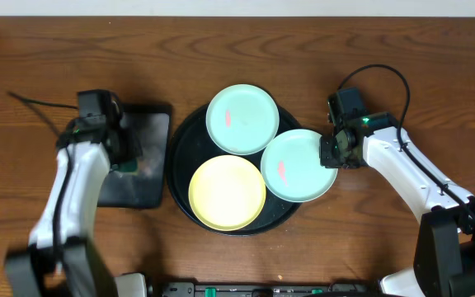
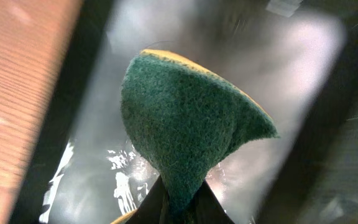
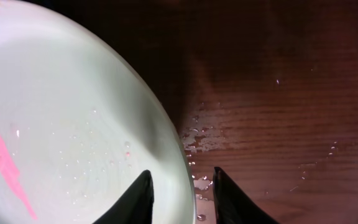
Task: Clean dirty plates on tray and stack at the side
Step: 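Lift the sponge out of the basin with the left gripper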
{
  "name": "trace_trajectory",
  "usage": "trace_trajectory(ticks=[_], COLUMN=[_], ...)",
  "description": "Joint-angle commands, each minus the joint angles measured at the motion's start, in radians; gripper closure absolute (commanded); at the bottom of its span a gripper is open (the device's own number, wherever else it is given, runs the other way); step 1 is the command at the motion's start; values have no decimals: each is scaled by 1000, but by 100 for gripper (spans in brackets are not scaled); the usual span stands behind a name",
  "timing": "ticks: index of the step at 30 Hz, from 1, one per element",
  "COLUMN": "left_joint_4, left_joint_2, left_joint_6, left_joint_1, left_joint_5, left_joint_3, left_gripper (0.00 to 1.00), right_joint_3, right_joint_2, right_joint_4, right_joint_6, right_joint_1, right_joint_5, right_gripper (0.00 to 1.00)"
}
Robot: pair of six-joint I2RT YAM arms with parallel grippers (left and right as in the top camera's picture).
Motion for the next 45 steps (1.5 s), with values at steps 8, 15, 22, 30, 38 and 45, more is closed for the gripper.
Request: trace_trajectory(ticks=[8, 15, 22, 30, 38, 45], left_joint_4=[-3, -1, 2, 2, 2, 1], left_joint_2=[-275, -250, -210, -203, -203, -203], left_joint_6=[6, 6, 6, 6, 6, 6], left_joint_1=[-2, -2, -2, -2, -2, -2], left_joint_5=[14, 14, 14, 14, 14, 14], left_joint_3=[26, 25, 25, 25, 25, 25], left_gripper=[93, 93, 93, 93, 93, 93], right_joint_3=[-6, -6, -6, -6, -6, -33], right_joint_2=[-6, -6, -6, -6, -5, -5], right_joint_4=[0, 13, 2, 2, 13, 27], right_joint_6=[2, 2, 2, 2, 2, 3], right_joint_1=[10, 10, 10, 10, 10, 10], right_joint_5=[8, 34, 34, 34, 38, 64], right_gripper=[58, 56, 68, 80, 96, 91])
